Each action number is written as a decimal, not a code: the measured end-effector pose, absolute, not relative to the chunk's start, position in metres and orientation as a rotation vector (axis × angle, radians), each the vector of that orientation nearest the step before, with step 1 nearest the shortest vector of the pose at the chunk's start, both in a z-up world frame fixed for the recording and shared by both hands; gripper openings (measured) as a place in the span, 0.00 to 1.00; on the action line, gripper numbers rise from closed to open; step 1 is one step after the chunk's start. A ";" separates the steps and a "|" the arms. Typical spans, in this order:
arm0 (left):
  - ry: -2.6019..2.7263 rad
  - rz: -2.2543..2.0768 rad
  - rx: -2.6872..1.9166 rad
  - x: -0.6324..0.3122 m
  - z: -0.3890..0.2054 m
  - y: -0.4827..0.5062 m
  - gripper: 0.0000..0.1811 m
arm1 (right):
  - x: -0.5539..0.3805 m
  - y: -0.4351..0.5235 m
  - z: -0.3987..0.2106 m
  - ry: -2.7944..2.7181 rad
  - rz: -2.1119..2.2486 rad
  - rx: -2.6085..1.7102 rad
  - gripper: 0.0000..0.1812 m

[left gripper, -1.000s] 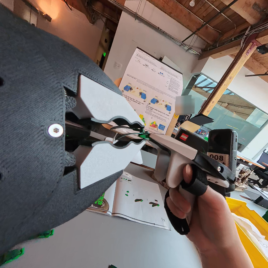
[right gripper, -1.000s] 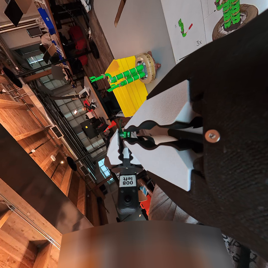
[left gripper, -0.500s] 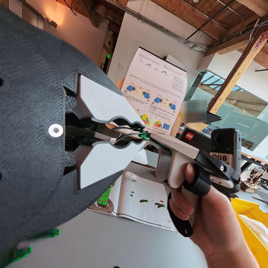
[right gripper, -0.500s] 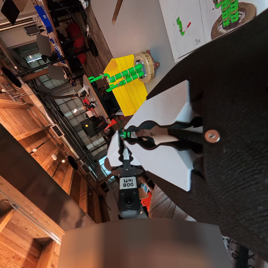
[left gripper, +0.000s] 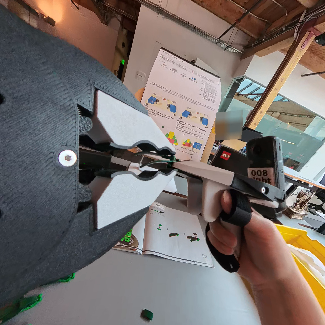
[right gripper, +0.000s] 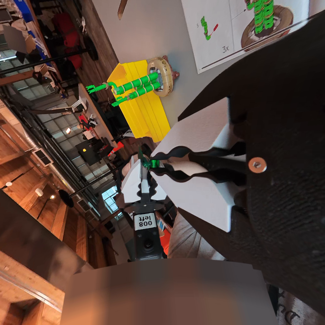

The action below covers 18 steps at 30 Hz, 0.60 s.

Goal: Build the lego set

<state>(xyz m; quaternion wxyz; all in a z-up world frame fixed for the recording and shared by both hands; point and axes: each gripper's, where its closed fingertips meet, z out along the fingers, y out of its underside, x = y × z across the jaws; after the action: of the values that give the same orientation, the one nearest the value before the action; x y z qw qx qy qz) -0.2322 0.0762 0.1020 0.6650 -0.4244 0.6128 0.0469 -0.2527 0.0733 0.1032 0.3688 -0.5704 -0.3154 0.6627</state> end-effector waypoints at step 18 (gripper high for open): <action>1.370 0.153 -0.931 -0.233 0.107 0.073 0.06 | -0.253 0.070 0.109 -0.809 1.730 -1.365 0.03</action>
<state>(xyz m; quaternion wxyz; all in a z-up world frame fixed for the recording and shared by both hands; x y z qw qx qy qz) -0.2330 0.0730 0.1073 0.6735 -0.4138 0.6087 0.0679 -0.2530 0.0699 0.1094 0.3867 -0.5364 -0.3179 0.6795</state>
